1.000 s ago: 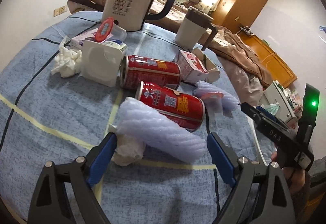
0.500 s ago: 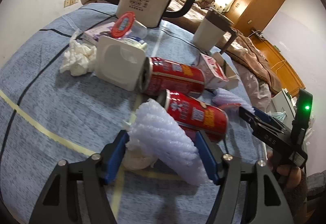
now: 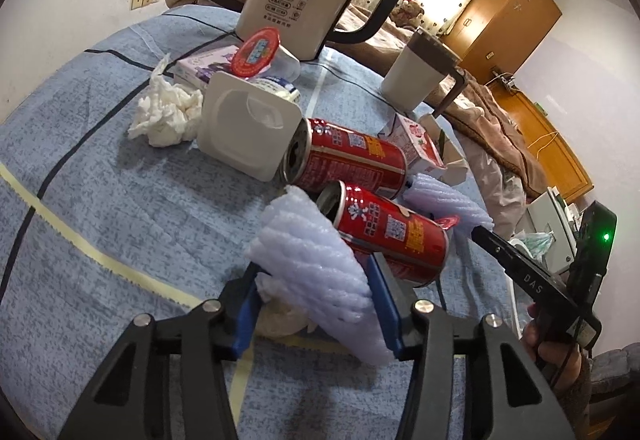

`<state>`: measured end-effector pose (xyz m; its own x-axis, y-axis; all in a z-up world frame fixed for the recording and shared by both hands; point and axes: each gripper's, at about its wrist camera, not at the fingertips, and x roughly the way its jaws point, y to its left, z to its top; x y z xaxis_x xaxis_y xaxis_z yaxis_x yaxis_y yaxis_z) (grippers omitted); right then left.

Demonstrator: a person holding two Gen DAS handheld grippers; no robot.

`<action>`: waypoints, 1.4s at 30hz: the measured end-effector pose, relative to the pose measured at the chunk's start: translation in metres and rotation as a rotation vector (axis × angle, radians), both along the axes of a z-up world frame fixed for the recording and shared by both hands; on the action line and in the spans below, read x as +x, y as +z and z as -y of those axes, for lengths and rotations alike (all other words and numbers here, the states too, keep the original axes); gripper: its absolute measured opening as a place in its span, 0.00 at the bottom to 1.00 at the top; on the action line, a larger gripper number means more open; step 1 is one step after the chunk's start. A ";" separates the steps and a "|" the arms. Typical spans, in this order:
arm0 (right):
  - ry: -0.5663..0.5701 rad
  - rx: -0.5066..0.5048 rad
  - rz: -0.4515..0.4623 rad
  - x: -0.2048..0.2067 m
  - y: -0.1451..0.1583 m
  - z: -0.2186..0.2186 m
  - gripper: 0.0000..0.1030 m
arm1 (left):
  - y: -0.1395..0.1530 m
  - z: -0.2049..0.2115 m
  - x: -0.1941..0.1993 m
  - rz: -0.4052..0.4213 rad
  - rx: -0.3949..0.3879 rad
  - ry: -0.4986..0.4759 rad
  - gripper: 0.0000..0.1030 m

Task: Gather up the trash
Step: 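Grasp a white foam net sleeve with the left tool while the right tool grasps another, then carry both foam sleeves over the white bin and open both tools to drop them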

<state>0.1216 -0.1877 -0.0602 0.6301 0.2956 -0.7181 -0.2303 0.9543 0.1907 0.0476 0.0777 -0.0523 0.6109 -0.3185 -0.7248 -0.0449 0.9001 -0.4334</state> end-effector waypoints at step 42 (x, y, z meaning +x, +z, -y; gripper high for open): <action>-0.447 0.046 0.156 -0.147 0.052 0.175 0.12 | 0.070 0.218 0.000 0.209 0.055 -0.481 0.50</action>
